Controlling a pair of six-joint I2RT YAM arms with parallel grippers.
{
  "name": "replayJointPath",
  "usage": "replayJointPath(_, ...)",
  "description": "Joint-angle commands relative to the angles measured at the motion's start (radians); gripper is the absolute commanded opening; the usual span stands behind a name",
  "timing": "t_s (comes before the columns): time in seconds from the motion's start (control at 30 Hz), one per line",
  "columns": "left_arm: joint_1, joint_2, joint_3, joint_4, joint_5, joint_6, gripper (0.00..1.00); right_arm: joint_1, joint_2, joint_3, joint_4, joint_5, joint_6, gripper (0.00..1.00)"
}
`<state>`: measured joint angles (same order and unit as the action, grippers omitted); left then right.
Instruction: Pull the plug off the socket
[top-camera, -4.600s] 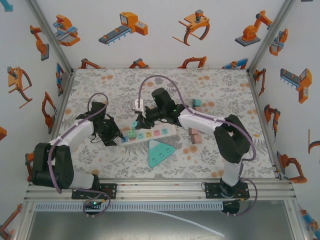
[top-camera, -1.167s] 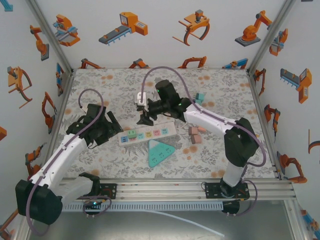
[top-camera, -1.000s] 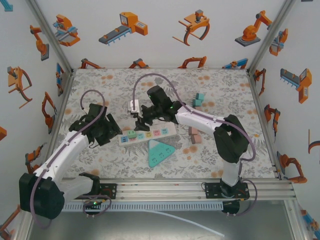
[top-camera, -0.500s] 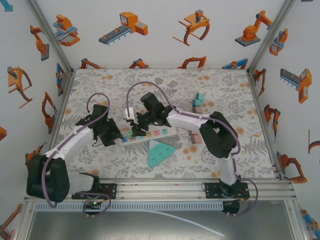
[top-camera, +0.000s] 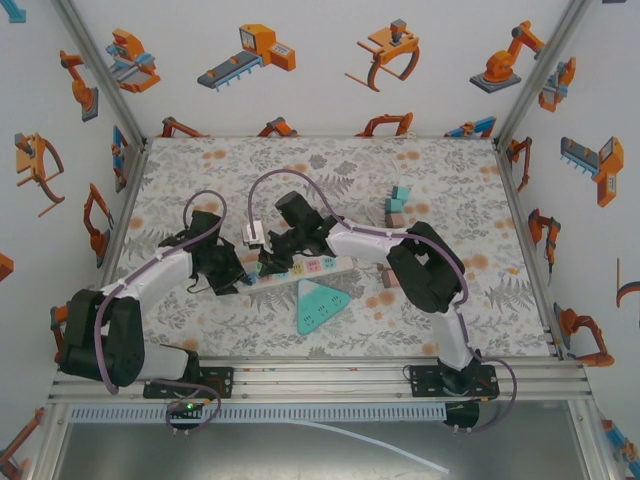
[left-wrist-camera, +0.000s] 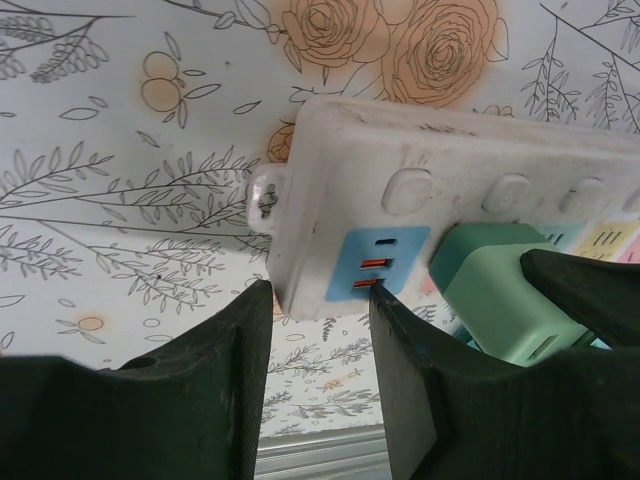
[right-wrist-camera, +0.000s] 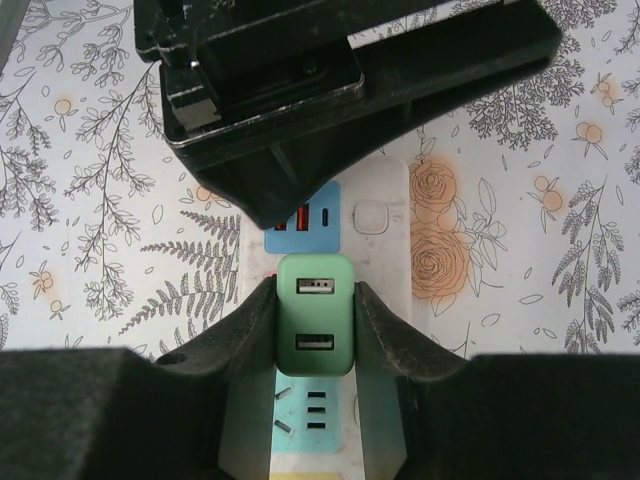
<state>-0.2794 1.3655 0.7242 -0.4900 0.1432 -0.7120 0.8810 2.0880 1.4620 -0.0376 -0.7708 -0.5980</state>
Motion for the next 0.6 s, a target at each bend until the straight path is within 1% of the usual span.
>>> replayJointPath(0.0, 0.005, 0.033, -0.018, -0.011, 0.006, 0.023, 0.44, 0.01, 0.007, 0.056, 0.006, -0.048, 0.017, 0.24)
replayJointPath(0.17, 0.005, 0.046, -0.025, -0.019, -0.007, 0.021, 0.43, 0.01, 0.003, 0.065, 0.017, -0.067, 0.043, 0.19)
replayJointPath(0.4, 0.005, 0.047, -0.032, -0.03, -0.019, 0.016, 0.43, 0.011, -0.009, 0.074, 0.055, -0.088, 0.095, 0.17)
replayJointPath(0.57, 0.006, 0.044, -0.031, -0.032, -0.021, 0.013, 0.43, 0.01, -0.018, 0.08, 0.054, -0.094, 0.092, 0.16)
